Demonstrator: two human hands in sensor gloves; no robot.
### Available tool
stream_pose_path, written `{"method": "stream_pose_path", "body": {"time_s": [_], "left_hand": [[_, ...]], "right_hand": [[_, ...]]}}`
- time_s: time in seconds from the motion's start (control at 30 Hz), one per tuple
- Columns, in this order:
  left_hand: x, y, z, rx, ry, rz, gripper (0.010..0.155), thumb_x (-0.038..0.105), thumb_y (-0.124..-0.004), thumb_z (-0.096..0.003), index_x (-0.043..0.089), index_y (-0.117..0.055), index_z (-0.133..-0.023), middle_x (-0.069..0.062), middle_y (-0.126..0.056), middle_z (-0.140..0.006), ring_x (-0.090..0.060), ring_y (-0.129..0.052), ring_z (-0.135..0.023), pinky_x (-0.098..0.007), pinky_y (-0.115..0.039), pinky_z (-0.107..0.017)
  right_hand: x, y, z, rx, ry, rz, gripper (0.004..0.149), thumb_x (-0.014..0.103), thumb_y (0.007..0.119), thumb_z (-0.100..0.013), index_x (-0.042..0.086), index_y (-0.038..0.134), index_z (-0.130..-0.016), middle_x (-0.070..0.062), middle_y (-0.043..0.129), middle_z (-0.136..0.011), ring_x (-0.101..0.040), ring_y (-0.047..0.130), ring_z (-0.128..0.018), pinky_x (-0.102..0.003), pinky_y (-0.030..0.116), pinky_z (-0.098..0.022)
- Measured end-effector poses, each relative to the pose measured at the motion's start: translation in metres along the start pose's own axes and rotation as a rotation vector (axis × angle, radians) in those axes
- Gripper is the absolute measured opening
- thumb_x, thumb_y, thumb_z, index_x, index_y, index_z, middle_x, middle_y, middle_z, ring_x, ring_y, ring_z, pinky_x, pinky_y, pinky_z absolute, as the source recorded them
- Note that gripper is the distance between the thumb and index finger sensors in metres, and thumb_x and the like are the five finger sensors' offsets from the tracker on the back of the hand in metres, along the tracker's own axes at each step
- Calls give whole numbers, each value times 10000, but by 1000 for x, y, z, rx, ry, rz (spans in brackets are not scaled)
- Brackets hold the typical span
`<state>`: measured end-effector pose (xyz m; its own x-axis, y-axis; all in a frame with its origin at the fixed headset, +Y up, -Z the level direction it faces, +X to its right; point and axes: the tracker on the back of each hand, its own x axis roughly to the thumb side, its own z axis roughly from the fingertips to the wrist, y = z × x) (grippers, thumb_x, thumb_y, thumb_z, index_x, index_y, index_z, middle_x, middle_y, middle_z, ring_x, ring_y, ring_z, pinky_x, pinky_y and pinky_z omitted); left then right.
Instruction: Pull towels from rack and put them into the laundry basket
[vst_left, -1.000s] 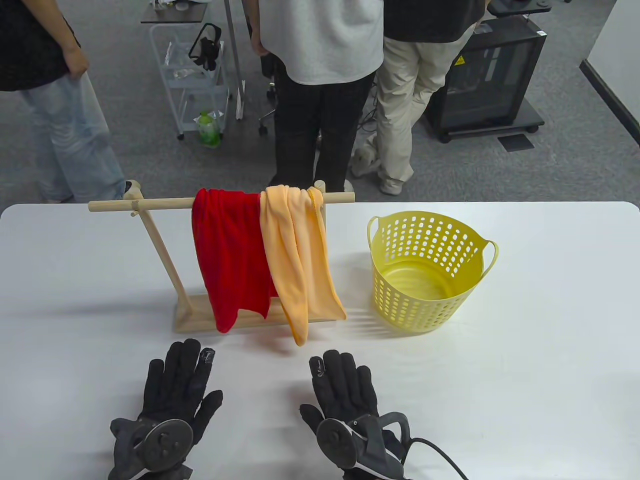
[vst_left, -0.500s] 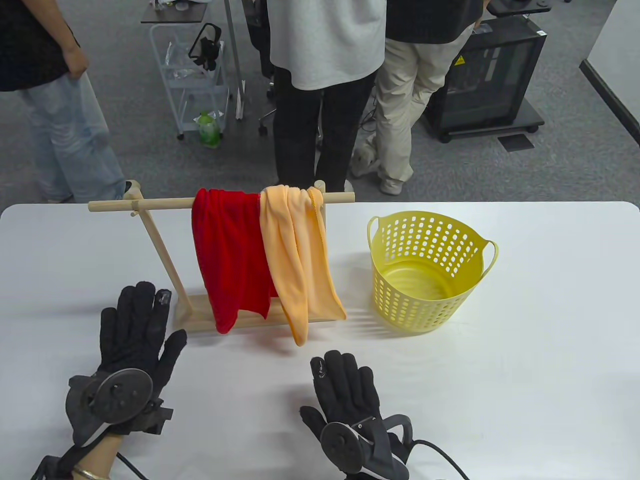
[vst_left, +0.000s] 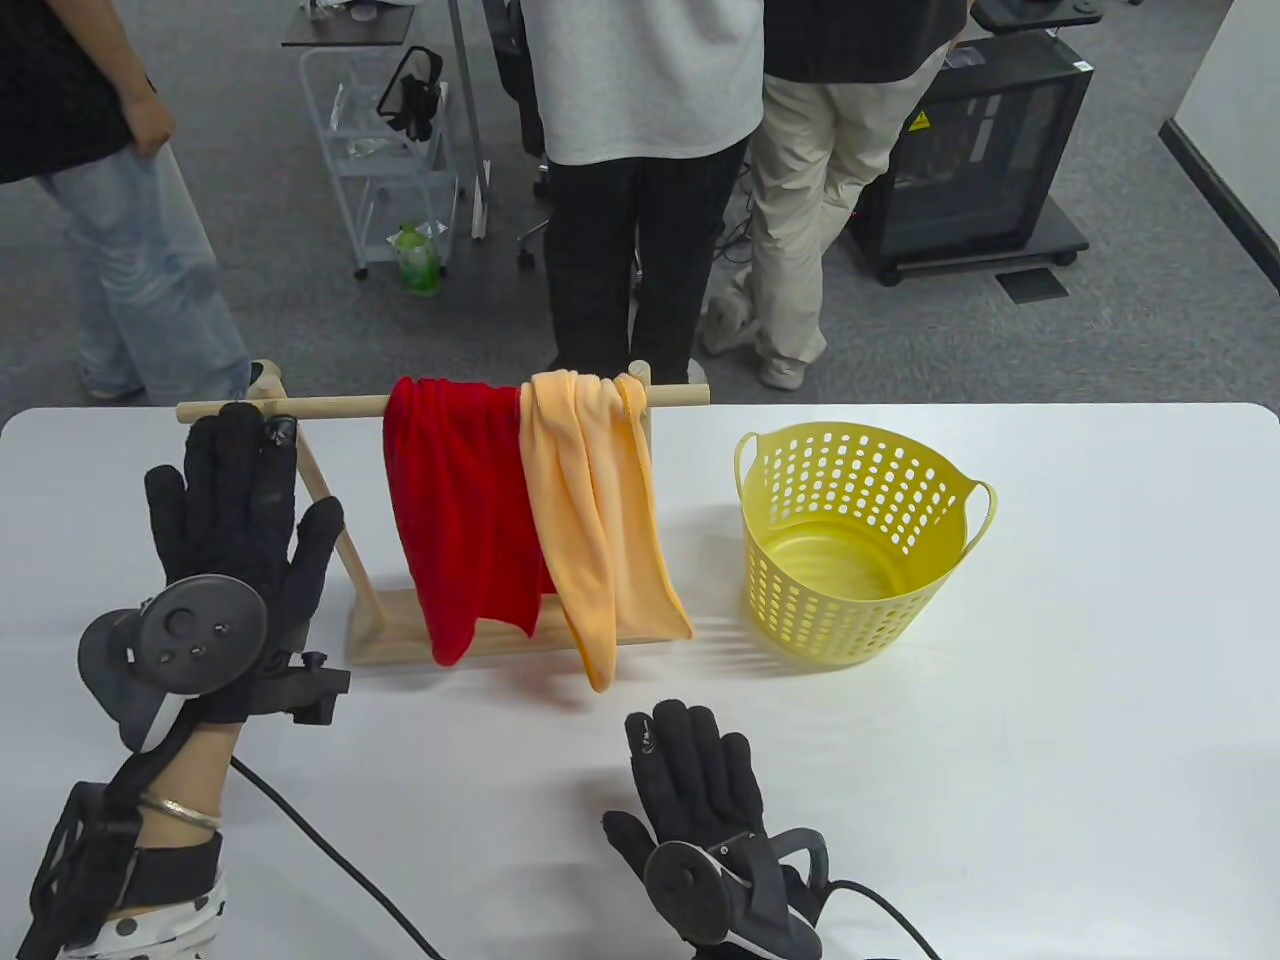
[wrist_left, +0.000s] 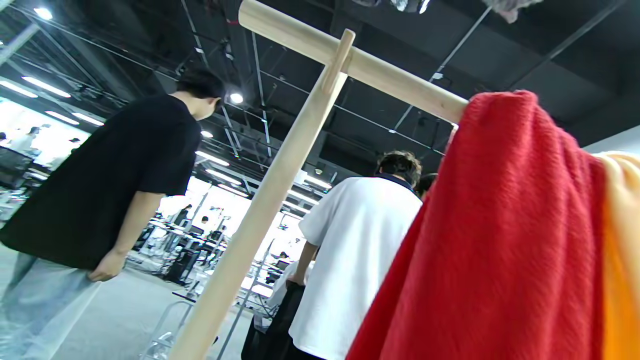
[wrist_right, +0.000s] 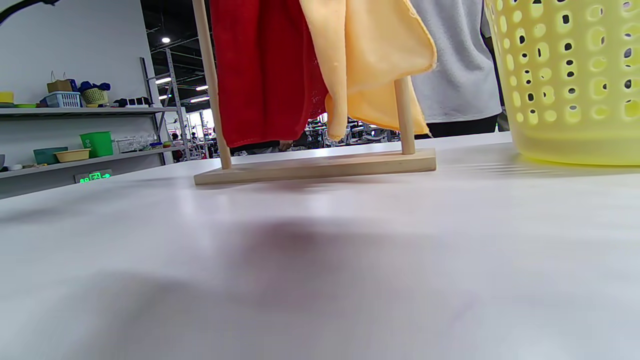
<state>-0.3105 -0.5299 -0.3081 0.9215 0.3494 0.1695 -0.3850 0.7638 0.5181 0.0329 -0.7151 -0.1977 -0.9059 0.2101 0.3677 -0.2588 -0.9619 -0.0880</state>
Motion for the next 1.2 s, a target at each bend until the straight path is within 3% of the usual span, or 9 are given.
{"method": "stream_pose_path", "body": {"time_s": [0.37,0.53,0.7,1.0,1.2], "left_hand": [[2,-10,-42,-86,111,12,711,630,-510,-605,363,-377,-1250,100,-273,-1369,-178,-165,-1281,-427,-4,-935],[3,-16,-45,-81,128,-34,707,631,-511,-605,367,-390,-1250,113,-277,-1370,-159,-146,-1281,-430,13,-929],[3,-16,-48,-29,154,-2,647,588,-536,-627,351,-533,-1229,114,-393,-1347,-150,-253,-1273,-453,-79,-943],[0,-26,-46,58,151,9,605,583,-520,-634,351,-591,-1188,141,-396,-1322,-122,-256,-1258,-445,-49,-939],[-2,-27,-47,51,147,46,600,580,-524,-638,348,-595,-1187,149,-388,-1321,-111,-241,-1256,-435,-24,-934]], "right_hand": [[-2,-1,0,14,13,-6,765,531,477,-612,131,219,-1211,-179,182,-1230,-425,256,-1114,-563,230,-814],[-3,-1,0,28,20,-9,765,532,477,-612,132,219,-1211,-180,182,-1230,-427,258,-1113,-563,231,-815],[-4,1,-2,56,21,-19,765,533,477,-612,132,219,-1211,-178,180,-1231,-428,256,-1113,-563,230,-814],[-4,1,-2,63,25,-18,764,534,477,-612,135,220,-1211,-177,183,-1231,-424,259,-1115,-561,232,-816],[-4,-5,-3,-1,-15,-10,750,539,483,-610,162,244,-1213,-158,203,-1239,-405,284,-1127,-553,248,-829]]}}
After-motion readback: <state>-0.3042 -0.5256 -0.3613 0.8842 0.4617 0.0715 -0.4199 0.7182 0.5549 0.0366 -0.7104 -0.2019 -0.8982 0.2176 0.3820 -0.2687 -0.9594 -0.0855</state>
